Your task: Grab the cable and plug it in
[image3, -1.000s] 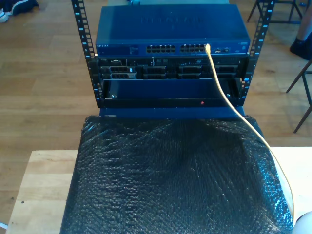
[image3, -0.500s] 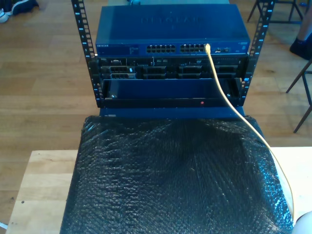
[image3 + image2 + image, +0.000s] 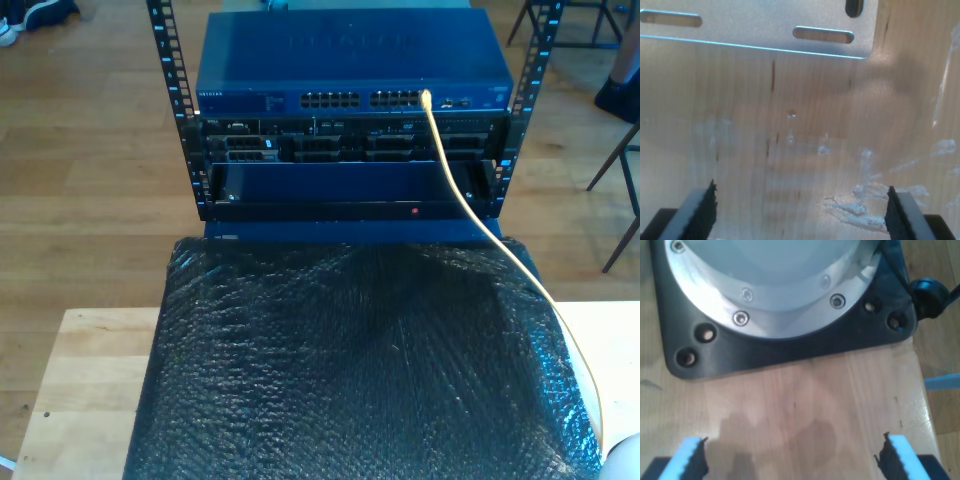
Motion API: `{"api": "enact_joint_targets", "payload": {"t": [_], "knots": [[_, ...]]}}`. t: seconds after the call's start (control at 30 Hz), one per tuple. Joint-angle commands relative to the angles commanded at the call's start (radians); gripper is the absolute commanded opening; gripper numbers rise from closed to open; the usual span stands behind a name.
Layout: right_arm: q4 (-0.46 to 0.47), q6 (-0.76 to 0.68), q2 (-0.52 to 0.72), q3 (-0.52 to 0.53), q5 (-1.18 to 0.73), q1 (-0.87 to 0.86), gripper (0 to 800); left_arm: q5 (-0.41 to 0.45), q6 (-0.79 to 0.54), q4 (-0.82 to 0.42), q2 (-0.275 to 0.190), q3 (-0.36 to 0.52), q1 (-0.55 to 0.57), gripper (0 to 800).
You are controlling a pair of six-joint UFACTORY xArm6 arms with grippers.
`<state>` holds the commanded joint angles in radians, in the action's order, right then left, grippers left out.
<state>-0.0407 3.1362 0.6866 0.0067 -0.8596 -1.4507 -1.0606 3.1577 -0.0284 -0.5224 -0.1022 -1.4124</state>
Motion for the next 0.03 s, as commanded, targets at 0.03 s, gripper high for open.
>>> {"api": "enact_joint_targets", "payload": {"t": [0.03], "knots": [[0.000, 0.000, 0.000, 0.000, 0.002, 0.000, 798, 0.000, 0.000, 0.000, 0.000, 0.000, 0.000, 800]]}}
